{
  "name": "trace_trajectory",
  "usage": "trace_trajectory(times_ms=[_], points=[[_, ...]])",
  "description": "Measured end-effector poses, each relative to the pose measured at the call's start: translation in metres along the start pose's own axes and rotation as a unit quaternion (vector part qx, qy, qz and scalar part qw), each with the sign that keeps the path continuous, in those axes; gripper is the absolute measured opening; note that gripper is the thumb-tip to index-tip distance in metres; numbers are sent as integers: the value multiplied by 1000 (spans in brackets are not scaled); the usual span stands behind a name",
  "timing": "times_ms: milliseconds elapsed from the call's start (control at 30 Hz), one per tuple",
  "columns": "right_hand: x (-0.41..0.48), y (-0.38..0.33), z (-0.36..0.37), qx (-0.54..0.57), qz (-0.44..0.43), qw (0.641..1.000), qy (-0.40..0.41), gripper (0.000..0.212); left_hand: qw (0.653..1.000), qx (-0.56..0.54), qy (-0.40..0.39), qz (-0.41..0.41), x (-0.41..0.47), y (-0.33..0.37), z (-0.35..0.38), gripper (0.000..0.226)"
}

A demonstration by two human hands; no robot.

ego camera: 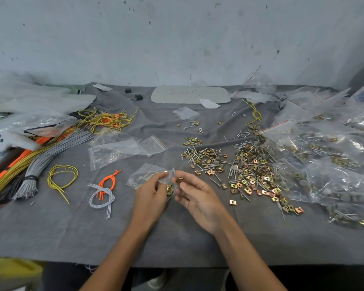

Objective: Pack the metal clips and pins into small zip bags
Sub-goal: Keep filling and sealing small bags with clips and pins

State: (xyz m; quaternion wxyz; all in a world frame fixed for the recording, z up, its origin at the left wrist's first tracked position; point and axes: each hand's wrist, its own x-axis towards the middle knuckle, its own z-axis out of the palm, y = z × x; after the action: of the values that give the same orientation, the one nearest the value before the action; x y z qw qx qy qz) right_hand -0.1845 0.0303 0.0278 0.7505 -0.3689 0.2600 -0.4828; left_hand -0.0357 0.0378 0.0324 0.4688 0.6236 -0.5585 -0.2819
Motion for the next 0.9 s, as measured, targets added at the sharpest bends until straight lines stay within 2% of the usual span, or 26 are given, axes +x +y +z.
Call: trace_trajectory(times_ms=[267,467,700,900], points=[[0,2,0,-41,-22,999,3,29,1000,3,4,8,0,0,-1,53],[2,9,9,-147,-82,979,112,25,1000,-22,1,-1,-1,-1,0,51],[4,18,11,-237,-115,953,146,17,1000,-29,2,7,-1,-1,0,53],[6,23,10,-238,-116,952,151,28,999,-33,0,-9,-1,-2,0,52]])
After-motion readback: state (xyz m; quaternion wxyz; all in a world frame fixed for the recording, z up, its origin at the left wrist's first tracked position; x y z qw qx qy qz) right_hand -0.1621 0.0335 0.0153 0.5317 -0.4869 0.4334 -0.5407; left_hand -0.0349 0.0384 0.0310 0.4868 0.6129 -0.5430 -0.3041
